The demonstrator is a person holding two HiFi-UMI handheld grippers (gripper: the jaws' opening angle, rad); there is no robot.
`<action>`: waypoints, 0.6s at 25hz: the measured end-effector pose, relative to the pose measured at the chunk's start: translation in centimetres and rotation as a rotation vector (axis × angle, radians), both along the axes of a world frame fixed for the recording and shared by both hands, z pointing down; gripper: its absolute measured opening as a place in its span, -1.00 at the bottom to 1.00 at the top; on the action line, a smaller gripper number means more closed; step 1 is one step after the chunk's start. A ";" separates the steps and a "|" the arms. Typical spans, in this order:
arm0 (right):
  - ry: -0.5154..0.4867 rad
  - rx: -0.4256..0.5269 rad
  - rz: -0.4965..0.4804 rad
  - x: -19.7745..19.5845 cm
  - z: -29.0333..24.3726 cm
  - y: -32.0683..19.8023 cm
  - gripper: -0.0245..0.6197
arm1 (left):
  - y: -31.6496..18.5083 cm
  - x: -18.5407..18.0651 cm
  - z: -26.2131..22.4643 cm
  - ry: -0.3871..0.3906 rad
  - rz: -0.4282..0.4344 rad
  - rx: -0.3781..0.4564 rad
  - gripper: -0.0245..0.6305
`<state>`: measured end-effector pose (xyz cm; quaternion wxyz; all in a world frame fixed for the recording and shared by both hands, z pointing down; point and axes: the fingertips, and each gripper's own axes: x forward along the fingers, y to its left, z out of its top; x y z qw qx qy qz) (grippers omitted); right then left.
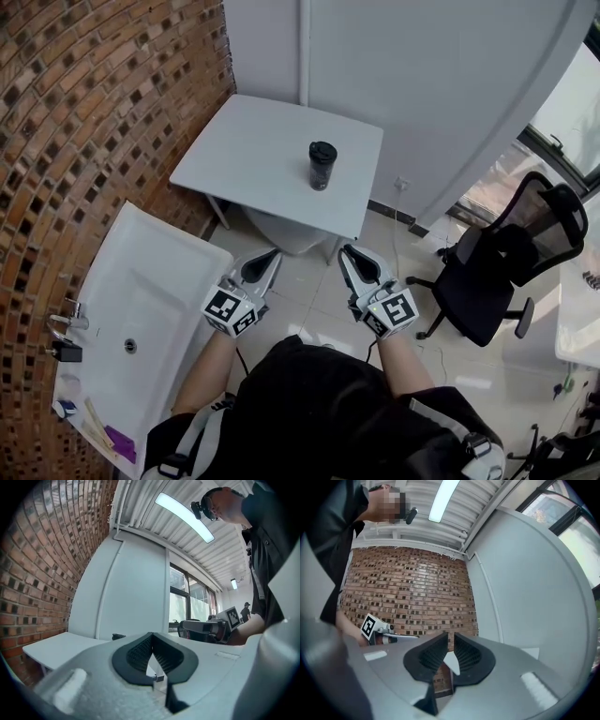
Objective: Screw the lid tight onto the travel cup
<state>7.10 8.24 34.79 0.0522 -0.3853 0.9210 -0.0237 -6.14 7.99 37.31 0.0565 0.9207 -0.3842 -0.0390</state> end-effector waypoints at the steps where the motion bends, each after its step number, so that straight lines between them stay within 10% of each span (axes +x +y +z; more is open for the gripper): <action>1: 0.017 -0.004 0.004 0.1 0.4 0.0 -0.80 | 0.2 0.0 0.1 -0.005 -0.008 -0.001 -0.92; 15: 0.097 0.014 -0.007 1.2 0.5 0.4 -0.91 | 0.7 1.0 0.1 0.038 -0.009 -0.007 -0.92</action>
